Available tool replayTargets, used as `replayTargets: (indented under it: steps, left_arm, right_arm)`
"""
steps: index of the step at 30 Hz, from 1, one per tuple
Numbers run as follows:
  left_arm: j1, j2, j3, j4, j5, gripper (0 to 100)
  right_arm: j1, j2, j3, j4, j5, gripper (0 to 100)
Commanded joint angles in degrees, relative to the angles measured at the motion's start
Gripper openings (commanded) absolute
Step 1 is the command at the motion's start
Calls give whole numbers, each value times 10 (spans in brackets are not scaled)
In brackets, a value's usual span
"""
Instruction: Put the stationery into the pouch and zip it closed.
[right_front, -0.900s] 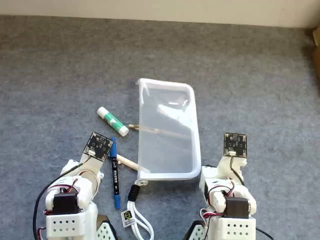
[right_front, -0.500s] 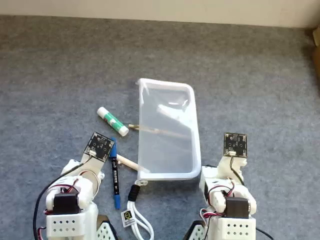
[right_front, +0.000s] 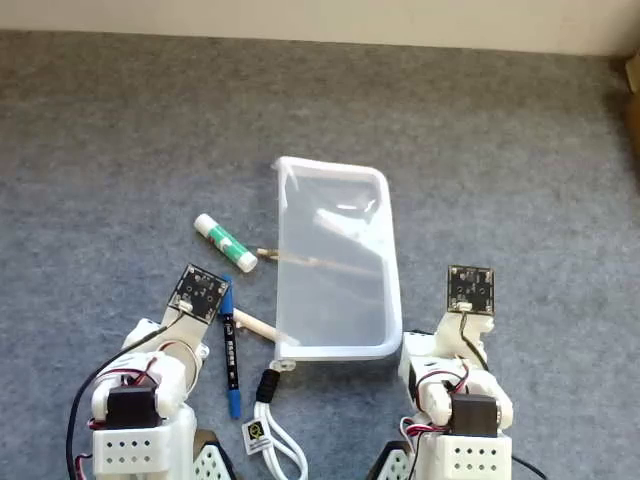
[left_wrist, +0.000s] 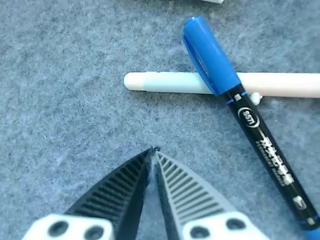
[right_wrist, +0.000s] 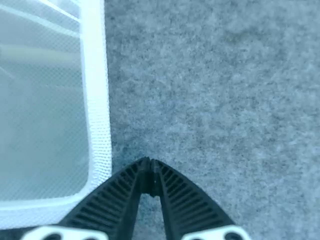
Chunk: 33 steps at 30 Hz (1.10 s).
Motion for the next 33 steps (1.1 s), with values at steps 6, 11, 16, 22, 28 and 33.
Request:
replayTargets:
  steps: [6, 11, 16, 22, 28, 33]
  left_arm:
    - [7, -7, 11, 1, 5, 7]
    - [6, -7, 11, 3, 5, 7]
    - [6, -7, 11, 4, 5, 7]
    - [6, -7, 11, 2, 5, 7]
    - [5, -7, 10, 1, 5, 7]
    - [-25, -7, -8, 0, 5, 7]
  right_arm:
    - [-3, -7, 63, 4, 4, 6]
    - [-3, -7, 63, 4, 4, 6]
    - [-3, -7, 63, 4, 4, 6]
    - [-6, -7, 63, 4, 5, 6]
    - [-6, -7, 64, 4, 6, 6]
    - [-6, -7, 64, 4, 6, 6]
